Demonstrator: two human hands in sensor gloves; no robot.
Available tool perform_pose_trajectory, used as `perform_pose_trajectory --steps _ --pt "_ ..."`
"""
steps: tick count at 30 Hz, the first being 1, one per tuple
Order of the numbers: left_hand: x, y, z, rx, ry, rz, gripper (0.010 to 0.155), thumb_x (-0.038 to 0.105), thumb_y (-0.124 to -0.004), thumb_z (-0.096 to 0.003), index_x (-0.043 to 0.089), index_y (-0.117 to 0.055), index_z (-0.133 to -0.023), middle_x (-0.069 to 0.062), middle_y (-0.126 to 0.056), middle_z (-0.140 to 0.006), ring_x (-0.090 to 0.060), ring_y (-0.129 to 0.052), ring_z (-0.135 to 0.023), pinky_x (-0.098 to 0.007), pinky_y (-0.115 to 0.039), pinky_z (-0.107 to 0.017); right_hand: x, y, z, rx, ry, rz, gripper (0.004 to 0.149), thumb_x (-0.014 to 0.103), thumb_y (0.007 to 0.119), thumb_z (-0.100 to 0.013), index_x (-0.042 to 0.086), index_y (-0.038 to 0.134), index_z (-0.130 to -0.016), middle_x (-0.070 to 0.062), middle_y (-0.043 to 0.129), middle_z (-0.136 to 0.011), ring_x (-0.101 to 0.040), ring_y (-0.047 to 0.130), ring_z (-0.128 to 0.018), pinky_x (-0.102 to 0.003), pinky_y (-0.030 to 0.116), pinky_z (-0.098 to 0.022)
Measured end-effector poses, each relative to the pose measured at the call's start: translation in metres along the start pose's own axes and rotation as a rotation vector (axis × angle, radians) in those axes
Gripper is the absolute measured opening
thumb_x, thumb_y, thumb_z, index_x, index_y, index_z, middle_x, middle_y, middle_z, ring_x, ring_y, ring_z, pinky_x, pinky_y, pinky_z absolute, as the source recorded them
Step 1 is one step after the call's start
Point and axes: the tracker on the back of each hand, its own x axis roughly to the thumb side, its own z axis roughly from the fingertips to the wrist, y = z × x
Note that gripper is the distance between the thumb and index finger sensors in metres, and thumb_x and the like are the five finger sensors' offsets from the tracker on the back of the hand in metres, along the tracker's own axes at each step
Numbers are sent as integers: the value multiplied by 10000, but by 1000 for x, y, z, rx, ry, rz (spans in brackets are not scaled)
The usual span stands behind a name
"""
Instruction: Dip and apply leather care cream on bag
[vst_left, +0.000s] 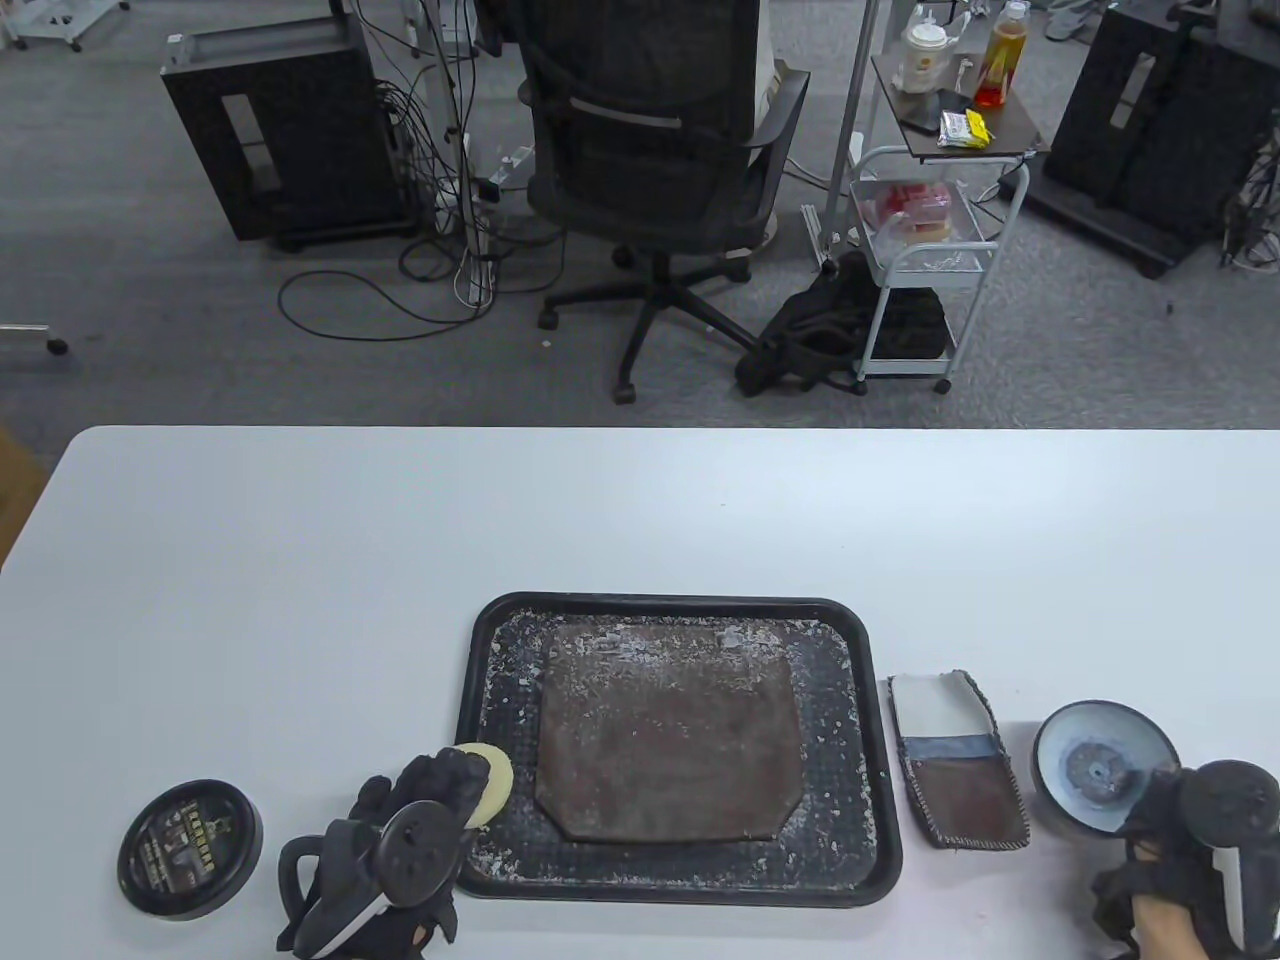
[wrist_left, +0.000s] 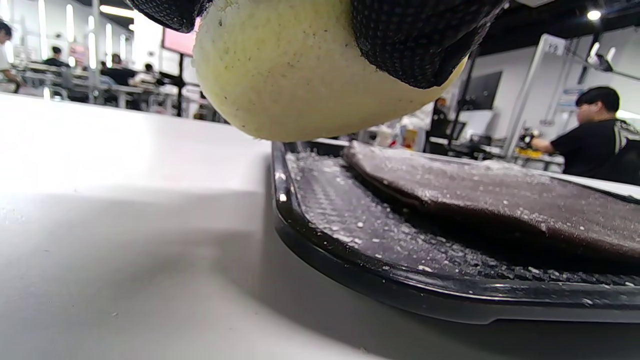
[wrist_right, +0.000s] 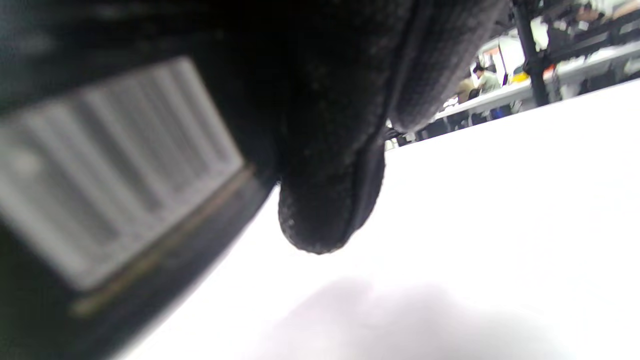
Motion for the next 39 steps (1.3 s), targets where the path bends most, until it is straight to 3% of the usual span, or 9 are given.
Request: perform_pose_trajectory --steps 4,12,14,21,26,31,35,37,39 --pt "1 3 1 27 10 0 616 420 -822 -384 431 -621 -966 114 -669 -1048 -155 -738 -991 -495 -612 -726 9 -3 7 36 -51 -238 585 437 715 -458 27 909 -827 -266 857 -846 -190 1138 -527 -460 832 -569" --pt "8 7 -1 58 -27 151 619 428 -818 -391 424 -616 -977 107 -670 -1053 -160 -741 -994 -502 -619 -723 52 13 38 285 -115 -689 699 541 741 -464 76 729 -986 -241 749 -925 -220 995 -623 -512 757 -590" --pt "21 11 -4 68 -82 186 619 418 -820 -399 417 -615 -983 102 -663 -1059 -170 -727 -1003 -513 -603 -729 70 19 52 315 -144 -692 700 549 729 -469 79 723 -989 -239 759 -912 -203 994 -604 -503 762 -586" --pt "78 43 -14 175 -251 56 618 439 -810 -406 436 -608 -990 124 -672 -1068 -144 -746 -1012 -501 -628 -738 148 34 112 435 -291 -612 748 561 711 -476 61 637 -1028 -239 693 -943 -199 972 -612 -499 752 -588" --pt "117 55 -27 194 -365 194 618 432 -813 -408 434 -610 -991 120 -670 -1070 -148 -744 -1011 -497 -632 -736 189 46 154 503 -365 -589 749 557 703 -480 61 623 -1035 -237 679 -954 -202 967 -623 -502 747 -592" --pt "155 32 -39 132 -446 161 614 428 -812 -407 443 -611 -987 133 -663 -1071 -141 -731 -1017 -495 -623 -740 196 56 172 525 -391 -601 738 551 709 -476 58 651 -1022 -243 703 -936 -209 973 -616 -505 752 -584" --pt "167 6 -44 131 -475 165 614 420 -811 -406 457 -599 -981 146 -643 -1076 -130 -703 -1030 -500 -611 -745 186 56 168 513 -377 -570 697 526 708 -477 56 709 -992 -244 760 -895 -223 989 -578 -513 764 -563" --pt "171 2 -45 69 -485 158 605 410 -813 -409 459 -612 -978 148 -641 -1077 -133 -690 -1034 -504 -597 -748 182 53 167 525 -381 -580 700 532 728 -471 59 720 -987 -239 770 -890 -227 989 -575 -516 760 -565" --pt "176 -2 -43 90 -503 118 604 410 -812 -407 465 -616 -976 152 -646 -1076 -128 -694 -1034 -502 -602 -749 181 51 169 509 -401 -569 682 521 732 -471 62 745 -975 -237 788 -881 -238 989 -576 -525 756 -566"
